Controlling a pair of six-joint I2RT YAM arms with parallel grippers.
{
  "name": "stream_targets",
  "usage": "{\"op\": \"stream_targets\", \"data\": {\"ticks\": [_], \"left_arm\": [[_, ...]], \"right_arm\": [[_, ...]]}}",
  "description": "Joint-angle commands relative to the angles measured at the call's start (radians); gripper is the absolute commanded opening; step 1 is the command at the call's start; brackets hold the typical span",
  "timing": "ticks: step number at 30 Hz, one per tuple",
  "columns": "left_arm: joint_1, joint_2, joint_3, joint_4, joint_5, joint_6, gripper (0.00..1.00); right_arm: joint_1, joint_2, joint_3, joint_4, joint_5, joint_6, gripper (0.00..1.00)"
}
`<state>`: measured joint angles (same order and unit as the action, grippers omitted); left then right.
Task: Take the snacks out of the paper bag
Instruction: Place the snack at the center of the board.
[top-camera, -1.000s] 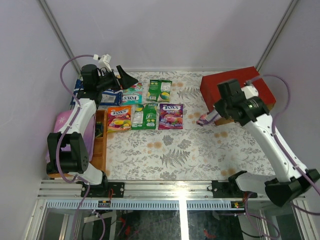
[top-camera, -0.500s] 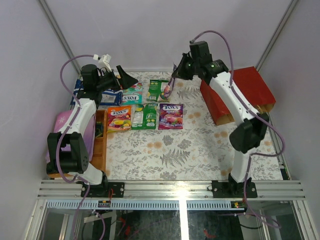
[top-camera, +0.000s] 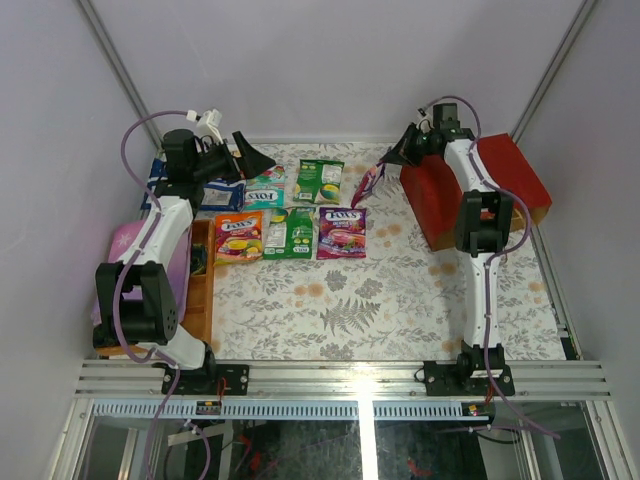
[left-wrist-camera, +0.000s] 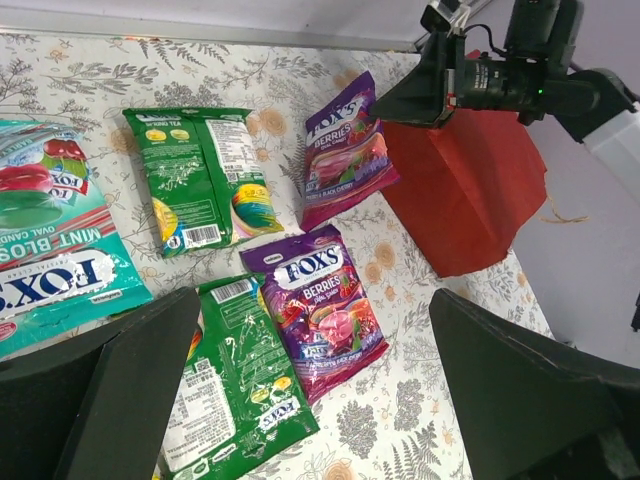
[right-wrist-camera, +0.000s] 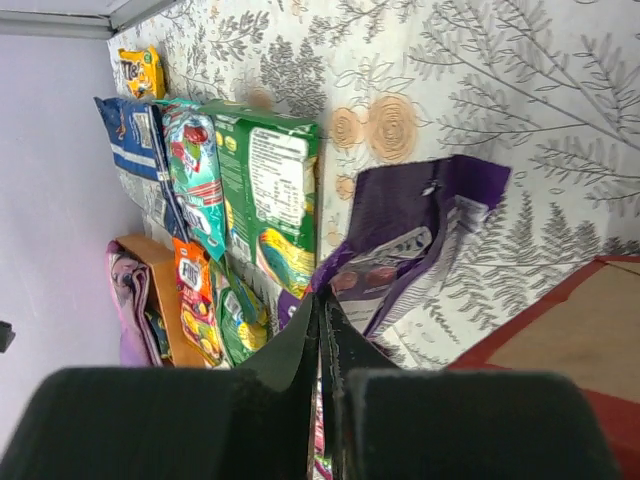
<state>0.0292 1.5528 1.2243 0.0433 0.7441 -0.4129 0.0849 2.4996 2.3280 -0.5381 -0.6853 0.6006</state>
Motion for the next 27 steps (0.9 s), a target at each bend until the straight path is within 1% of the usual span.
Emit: {"op": "stream_targets", "data": {"ticks": [1,6,10,13,18,24,27], "left_arm": [[0.011,0.018,0.019,-0.012,0.004,0.012,1.0],[0.01,0.016,0.02,-0.022,-0.003,0.017,1.0],[0.01,0.022,0.023,-0.017,0.0,0.015,1.0],[0.011,0.02,0.022,-0.02,-0.001,0.016,1.0],[0.011,0.016,0.023,-0.025,-0.003,0.02,1.0],[0.009,0.014,0.024,-0.032,-0.008,0.026,1.0],[0.011,0.011,0.024,-0.036,-0.015,0.032,1.0]], "right_arm": [[0.01,0.053,0.093,-0.033,-0.121,-0.05,0.0],[0.003,0.097,0.145,-0.098,-0.062,-0.108,0.0],[0.012,0.088,0.14,-0.054,-0.079,-0.076,0.0],[0.039,0.054,0.127,-0.009,-0.063,-0.072,0.0],[0.07,0.037,0.155,0.104,-0.124,-0.018,0.0],[0.081,0.085,0.192,0.356,-0.261,0.181,0.0],[0.098,0.101,0.205,0.463,-0.322,0.254,0.0]]}}
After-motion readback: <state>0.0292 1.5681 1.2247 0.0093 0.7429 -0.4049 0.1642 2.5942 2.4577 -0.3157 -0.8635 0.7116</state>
